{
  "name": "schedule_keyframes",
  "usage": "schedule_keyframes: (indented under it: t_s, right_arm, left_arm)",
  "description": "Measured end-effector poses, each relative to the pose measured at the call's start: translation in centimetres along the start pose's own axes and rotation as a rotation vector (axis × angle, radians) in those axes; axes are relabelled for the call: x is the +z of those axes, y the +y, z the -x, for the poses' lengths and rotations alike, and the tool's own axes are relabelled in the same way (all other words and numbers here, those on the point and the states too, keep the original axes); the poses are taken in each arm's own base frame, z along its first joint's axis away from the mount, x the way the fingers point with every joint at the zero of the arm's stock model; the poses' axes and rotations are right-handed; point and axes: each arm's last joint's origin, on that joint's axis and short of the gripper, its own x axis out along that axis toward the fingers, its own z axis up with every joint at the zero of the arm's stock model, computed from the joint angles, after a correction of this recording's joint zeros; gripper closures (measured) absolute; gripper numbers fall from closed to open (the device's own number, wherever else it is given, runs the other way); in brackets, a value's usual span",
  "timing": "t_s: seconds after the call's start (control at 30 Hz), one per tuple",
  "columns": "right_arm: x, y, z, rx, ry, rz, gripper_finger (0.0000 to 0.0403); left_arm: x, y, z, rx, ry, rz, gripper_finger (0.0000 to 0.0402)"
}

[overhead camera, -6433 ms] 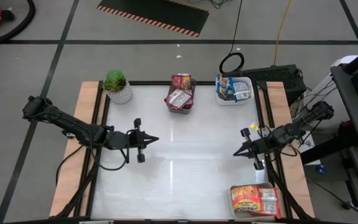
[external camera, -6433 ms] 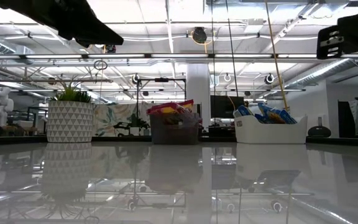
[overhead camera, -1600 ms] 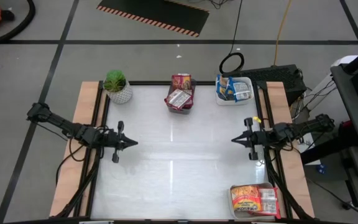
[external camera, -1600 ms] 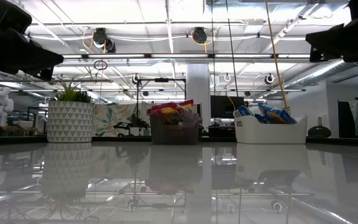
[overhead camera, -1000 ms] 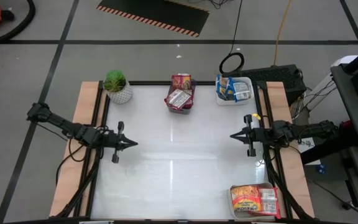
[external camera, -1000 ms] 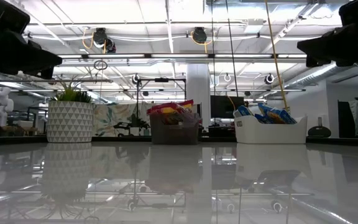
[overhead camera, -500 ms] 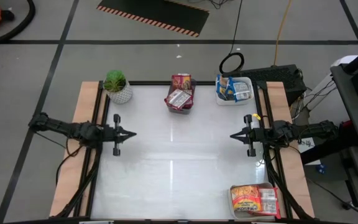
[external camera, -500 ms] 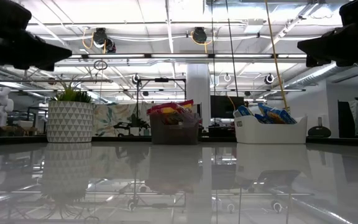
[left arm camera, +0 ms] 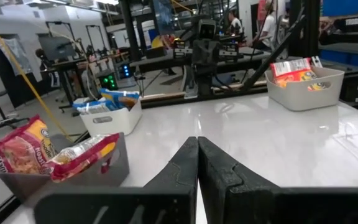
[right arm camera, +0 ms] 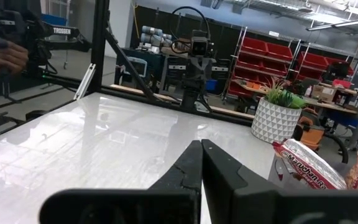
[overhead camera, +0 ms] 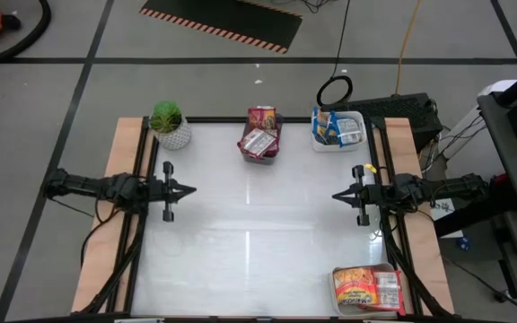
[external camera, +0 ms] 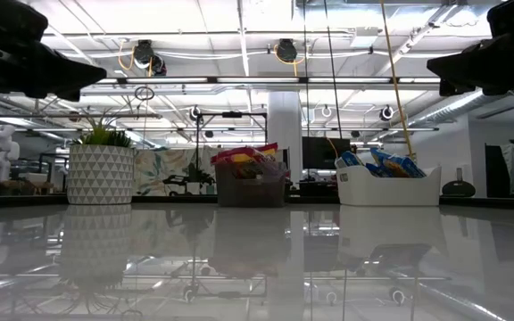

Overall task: Sort Maruchan noodles
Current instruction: Return to Home Position

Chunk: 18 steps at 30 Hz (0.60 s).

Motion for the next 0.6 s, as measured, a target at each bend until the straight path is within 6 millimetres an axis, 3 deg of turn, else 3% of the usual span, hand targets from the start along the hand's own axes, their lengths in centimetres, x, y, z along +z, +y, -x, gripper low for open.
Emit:
schedule_keyframes:
  t_s: [0.6]
  right_arm:
    - [-0.02,0.00,0.00,0.000,0.001,0.000,0.0403]
  left_arm:
    - [-0.05,0.24,-0.03,0.024,0.003,0.091,0.0394]
